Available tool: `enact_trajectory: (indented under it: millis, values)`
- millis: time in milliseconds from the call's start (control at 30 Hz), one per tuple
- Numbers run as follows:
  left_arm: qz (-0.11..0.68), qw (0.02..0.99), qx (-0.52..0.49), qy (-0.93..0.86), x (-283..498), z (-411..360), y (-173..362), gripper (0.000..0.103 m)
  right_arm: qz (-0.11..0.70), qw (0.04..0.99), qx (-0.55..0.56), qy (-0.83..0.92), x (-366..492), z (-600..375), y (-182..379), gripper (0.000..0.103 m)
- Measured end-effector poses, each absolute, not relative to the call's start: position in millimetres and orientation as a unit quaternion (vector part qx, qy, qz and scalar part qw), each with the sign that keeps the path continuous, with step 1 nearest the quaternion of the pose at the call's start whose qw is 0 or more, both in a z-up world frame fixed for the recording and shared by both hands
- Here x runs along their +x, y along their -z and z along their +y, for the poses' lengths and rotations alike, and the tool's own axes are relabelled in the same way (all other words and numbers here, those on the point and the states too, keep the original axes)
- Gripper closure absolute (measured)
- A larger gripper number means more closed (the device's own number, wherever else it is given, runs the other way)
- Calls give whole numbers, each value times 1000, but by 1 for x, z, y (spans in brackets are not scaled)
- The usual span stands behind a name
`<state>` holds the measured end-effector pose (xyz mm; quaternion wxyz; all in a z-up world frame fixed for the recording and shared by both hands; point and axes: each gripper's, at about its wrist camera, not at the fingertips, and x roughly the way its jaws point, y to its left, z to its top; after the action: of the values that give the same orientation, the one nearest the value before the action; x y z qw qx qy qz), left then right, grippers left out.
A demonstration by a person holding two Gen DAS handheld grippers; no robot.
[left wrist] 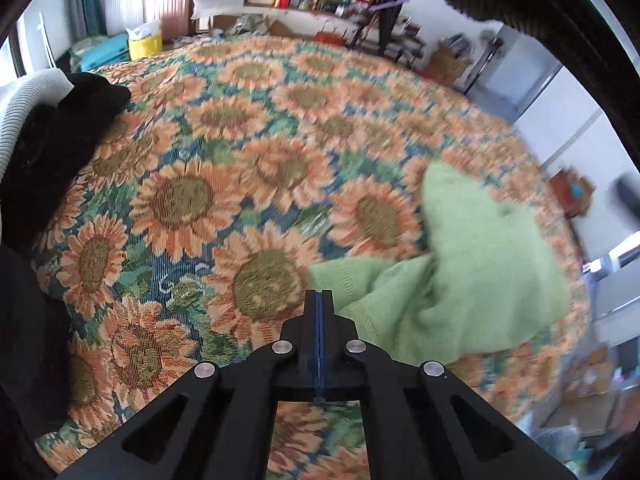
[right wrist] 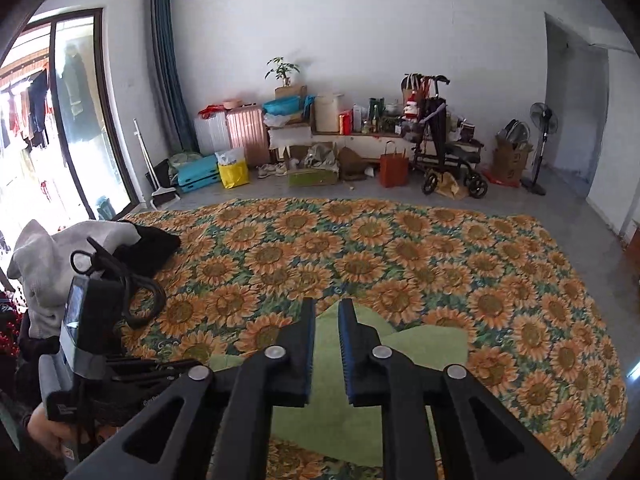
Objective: Fold clothes
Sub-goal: 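Lift the green towel off the pile with both grippers onto the open bedspread, then regrasp the green towel edges with both grippers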
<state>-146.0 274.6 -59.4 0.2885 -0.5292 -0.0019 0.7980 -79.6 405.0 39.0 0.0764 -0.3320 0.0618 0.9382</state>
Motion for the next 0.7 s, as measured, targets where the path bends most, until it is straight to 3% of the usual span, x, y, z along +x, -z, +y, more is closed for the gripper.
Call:
enact_trajectory:
  millis: [33, 200, 467, 500, 567, 600, 633, 700]
  values:
    - [-10, 293, -526, -798, -146, 271, 53, 103, 67, 64, -336, -937, -80, 402, -34, 67]
    - [1, 250, -507, -825, -150, 257, 31, 103, 67, -8, -363, -929, -85, 367, 1, 54]
    - [4, 162, -527, -834, -165, 218, 38, 103, 9, -44, -445, -895, -121, 300, 77, 52]
    - [-1, 159, -529, -834, -165, 212, 39, 103, 0, -30, -449, -893, -123, 298, 83, 57]
    - [-14, 163, -531, -832, -165, 207, 41, 100, -1, -11, -453, -892, -123, 300, 90, 83]
    - [-20, 169, -533, -829, -165, 206, 41, 90, 9, -7, -447, -895, -122, 305, 87, 97]
    - [-30, 176, -537, -824, -166, 207, 43, 68, 20, -4, -438, -899, -119, 312, 82, 98]
    - [-61, 197, -547, -811, -169, 210, 47, 42, 31, 4, -420, -907, -113, 325, 69, 99]
